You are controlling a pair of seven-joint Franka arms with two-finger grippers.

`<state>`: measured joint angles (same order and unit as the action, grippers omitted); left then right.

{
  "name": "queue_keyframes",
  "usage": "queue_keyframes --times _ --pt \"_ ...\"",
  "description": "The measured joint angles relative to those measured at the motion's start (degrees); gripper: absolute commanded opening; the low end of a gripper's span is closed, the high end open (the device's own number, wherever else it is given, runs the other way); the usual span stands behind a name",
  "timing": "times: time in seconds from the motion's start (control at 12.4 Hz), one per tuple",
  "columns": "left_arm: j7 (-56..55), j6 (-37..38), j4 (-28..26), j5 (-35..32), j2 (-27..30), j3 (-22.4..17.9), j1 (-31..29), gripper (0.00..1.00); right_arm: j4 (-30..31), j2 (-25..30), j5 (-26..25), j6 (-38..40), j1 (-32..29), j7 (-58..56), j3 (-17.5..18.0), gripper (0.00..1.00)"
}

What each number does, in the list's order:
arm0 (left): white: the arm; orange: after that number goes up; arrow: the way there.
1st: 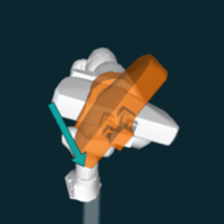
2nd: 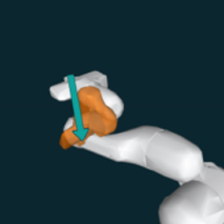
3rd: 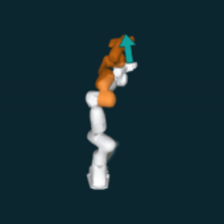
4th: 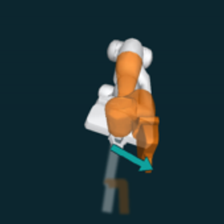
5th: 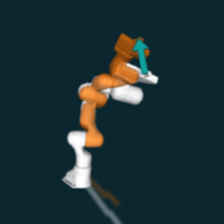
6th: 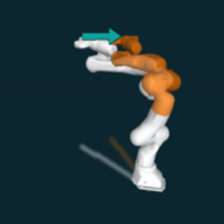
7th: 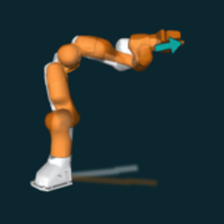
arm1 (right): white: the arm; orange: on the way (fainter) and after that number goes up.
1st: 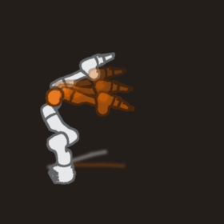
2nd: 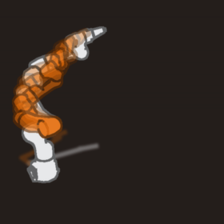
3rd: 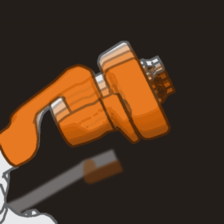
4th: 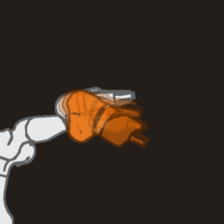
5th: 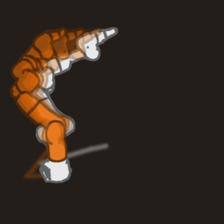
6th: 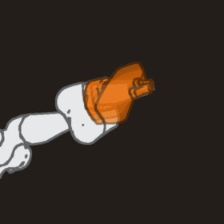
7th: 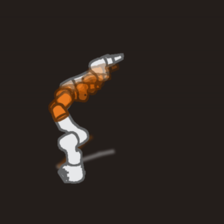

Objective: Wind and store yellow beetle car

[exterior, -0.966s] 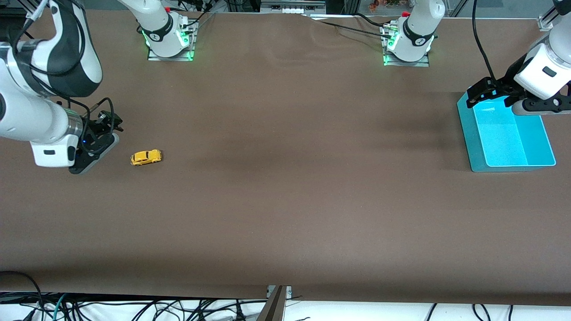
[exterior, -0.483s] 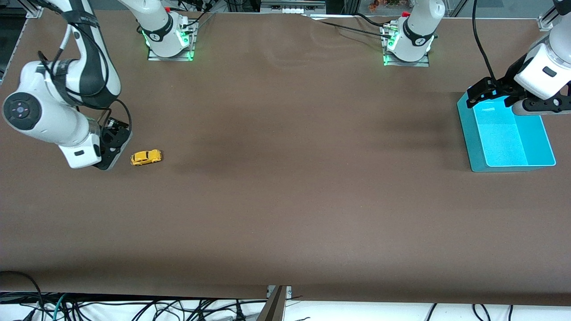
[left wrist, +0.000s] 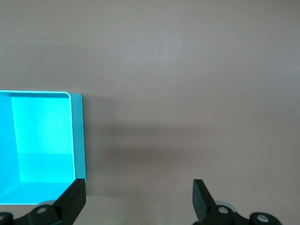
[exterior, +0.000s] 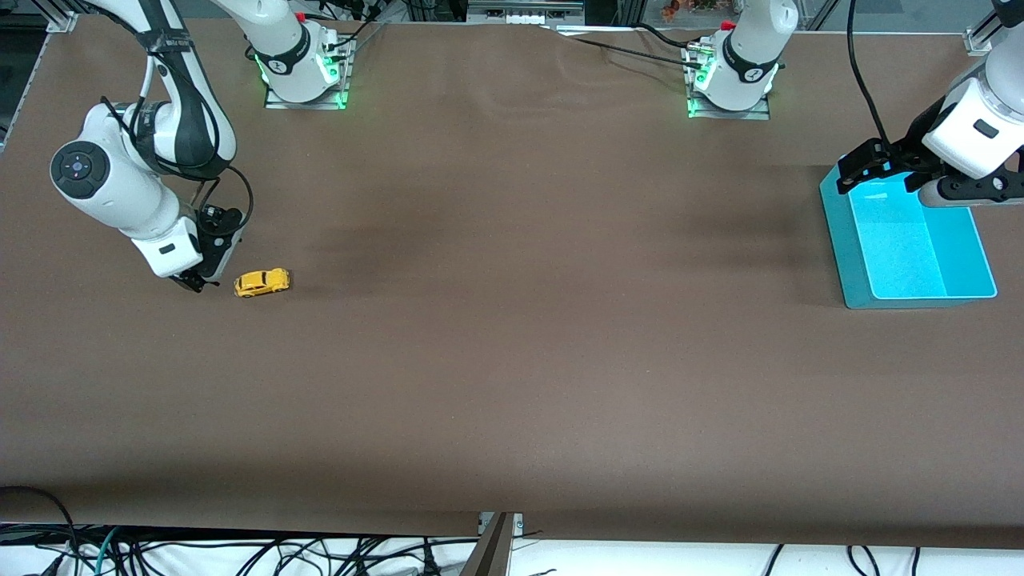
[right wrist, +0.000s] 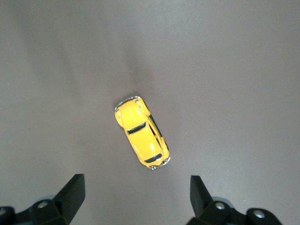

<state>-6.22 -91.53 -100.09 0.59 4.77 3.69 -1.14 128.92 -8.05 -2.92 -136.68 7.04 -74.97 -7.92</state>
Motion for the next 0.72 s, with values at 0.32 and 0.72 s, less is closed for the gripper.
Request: queue_keyframes --times 0.32,0.72 --pt "0.0 0.03 0.0 0.0 0.0 -0.01 -0.19 1.0 4.58 -0.96 0.0 -9.79 0.0 -7.62 -0.33 0.99" --pt "0.0 0.03 0.0 0.0 0.11 -0.03 -0.53 1.0 5.9 -5.96 0.0 -18.04 0.01 -14.4 -0.32 0.99"
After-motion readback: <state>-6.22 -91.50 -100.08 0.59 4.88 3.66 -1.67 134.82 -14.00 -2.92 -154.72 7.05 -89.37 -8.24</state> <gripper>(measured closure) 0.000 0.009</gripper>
